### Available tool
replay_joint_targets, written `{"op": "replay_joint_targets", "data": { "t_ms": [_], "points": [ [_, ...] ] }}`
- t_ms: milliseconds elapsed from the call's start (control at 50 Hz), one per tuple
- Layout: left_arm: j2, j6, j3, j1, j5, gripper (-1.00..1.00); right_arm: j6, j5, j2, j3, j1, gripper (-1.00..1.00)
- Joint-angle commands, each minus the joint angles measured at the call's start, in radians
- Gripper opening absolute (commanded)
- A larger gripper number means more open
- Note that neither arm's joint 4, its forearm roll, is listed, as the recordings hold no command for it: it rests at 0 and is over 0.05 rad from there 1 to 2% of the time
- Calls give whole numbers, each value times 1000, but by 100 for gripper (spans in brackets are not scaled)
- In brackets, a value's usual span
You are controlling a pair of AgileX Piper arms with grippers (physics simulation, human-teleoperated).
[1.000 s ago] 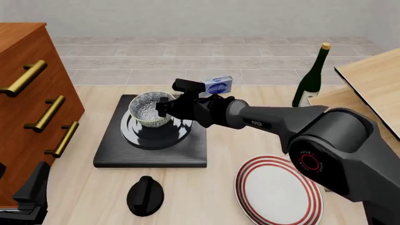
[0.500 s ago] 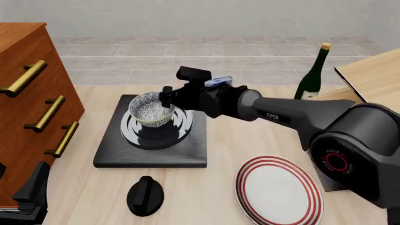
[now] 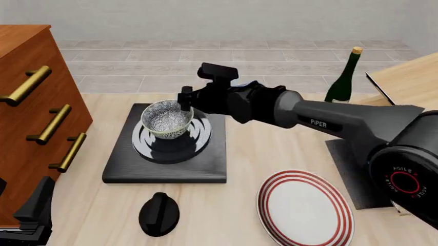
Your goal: Put the bowl on the stove.
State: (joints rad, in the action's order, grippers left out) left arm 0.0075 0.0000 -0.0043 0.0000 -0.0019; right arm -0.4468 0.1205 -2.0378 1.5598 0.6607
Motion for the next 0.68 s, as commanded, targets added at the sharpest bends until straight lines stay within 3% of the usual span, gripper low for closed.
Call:
{"op": "replay_joint_targets", "data": {
  "t_ms": [20, 680],
  "points": [
    [0, 0, 0, 0, 0, 100, 11, -10, 92, -75, 19, 100],
    [0, 0, 0, 0, 0, 100, 68, -56, 408, -350, 83, 100]
  ]
}}
